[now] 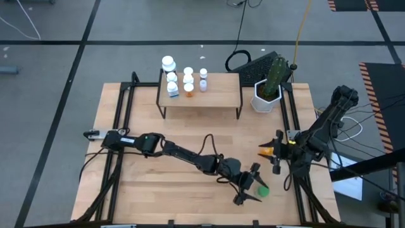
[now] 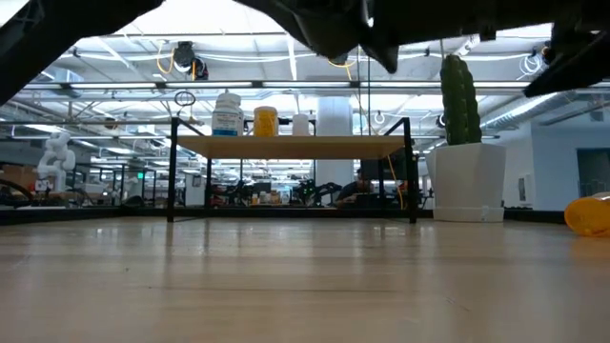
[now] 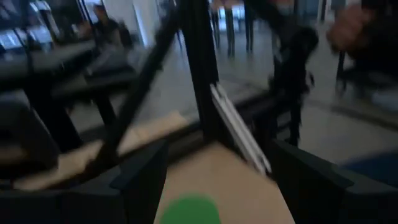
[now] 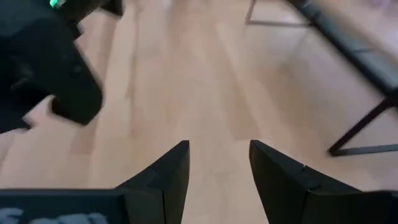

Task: Pick and place medicine bottles onto shelf by color
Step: Put the green pill bottle on the shelf

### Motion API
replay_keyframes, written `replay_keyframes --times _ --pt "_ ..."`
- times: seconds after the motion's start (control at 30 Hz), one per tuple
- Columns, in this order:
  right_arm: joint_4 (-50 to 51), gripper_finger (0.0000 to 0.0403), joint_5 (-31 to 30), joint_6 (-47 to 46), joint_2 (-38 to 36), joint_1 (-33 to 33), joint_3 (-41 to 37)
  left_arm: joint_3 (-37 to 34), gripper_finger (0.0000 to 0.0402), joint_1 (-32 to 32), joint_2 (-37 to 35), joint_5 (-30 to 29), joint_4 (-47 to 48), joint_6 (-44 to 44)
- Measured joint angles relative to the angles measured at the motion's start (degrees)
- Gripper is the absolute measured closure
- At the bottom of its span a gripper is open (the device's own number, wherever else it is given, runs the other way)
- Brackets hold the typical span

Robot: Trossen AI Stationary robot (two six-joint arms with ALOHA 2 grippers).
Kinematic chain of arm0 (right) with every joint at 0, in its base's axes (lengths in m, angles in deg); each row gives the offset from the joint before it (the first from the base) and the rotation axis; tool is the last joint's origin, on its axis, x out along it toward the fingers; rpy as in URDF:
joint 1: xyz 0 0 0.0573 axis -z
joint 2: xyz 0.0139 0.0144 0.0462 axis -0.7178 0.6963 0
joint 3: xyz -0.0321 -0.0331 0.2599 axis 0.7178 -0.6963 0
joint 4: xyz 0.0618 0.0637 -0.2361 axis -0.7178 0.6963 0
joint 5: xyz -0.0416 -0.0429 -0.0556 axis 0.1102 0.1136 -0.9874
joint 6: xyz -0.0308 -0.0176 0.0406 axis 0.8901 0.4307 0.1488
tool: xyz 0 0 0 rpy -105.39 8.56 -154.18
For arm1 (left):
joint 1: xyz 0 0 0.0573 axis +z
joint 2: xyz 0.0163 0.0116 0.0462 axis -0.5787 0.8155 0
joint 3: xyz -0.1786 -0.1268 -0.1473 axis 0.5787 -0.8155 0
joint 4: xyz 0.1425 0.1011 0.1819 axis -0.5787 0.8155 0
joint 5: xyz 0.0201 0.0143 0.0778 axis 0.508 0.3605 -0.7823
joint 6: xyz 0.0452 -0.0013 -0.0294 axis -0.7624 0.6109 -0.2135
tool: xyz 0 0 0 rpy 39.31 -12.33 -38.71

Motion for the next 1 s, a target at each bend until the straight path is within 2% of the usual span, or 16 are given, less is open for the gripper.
replay_keyframes --times 0.3,0.43,1.0 --pt "-3.7 0.0243 -1.2 4.2 -0.8 2.3 0.0 0.0 0.0072 1.6 4.7 0.0 -7.3 3.7" --pt "-4.7 0.0243 -0.9 5.2 -0.8 3.0 0.0 0.0 0.0054 2.5 5.4 -0.6 -6.2 4.5" --pt "-5.3 0.0243 -0.9 6.2 -0.9 3.9 0.0 2.5 0.0050 3.2 10.5 2.3 -9.6 6.9"
